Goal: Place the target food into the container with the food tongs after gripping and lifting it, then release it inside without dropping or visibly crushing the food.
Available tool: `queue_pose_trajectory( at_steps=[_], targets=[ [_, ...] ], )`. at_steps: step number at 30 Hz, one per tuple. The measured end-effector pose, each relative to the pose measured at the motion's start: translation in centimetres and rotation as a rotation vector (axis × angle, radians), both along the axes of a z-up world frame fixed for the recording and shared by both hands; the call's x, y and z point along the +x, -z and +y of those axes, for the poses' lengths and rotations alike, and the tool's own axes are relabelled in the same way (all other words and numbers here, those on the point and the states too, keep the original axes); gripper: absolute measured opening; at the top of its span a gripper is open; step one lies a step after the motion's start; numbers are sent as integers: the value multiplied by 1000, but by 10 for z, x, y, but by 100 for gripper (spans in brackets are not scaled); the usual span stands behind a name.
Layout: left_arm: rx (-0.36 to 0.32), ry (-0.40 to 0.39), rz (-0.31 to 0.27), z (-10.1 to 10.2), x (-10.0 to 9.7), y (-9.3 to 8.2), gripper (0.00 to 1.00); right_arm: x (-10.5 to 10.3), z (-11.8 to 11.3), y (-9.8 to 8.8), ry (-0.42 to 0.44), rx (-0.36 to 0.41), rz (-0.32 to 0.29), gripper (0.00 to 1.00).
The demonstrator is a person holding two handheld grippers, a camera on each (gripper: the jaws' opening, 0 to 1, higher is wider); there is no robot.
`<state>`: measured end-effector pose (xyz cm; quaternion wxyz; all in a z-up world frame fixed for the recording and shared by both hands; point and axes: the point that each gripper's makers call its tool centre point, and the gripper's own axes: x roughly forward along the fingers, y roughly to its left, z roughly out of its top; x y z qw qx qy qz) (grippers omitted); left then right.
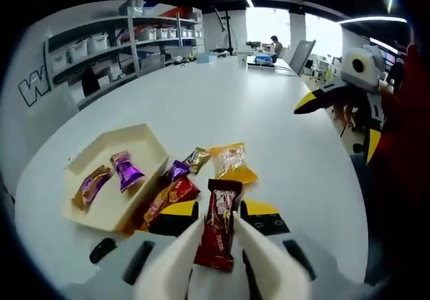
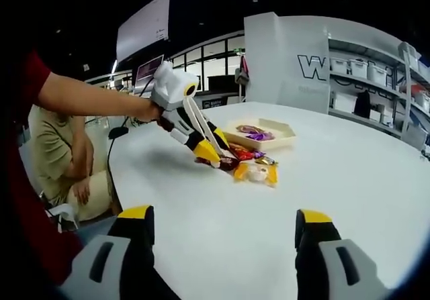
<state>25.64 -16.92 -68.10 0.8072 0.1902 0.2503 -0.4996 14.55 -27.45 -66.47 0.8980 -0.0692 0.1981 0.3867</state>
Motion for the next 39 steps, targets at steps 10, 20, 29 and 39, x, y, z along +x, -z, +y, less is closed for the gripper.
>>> queue_pose_trajectory(
  at_steps=[10, 20, 29, 39],
  targets=[
    [-75, -59, -17, 6, 12, -34, 24, -3, 7, -2, -17, 1, -4, 84],
    [-75, -116, -55, 27, 15, -53, 24, -8, 14, -3, -44, -5, -6, 84],
    [-53, -128, -99, 40, 22, -79, 24, -11, 18, -7, -57, -4, -16, 83],
    [-41, -139, -146, 43, 37, -107, 24, -11, 15, -9, -58, -19, -16, 82]
  ],
)
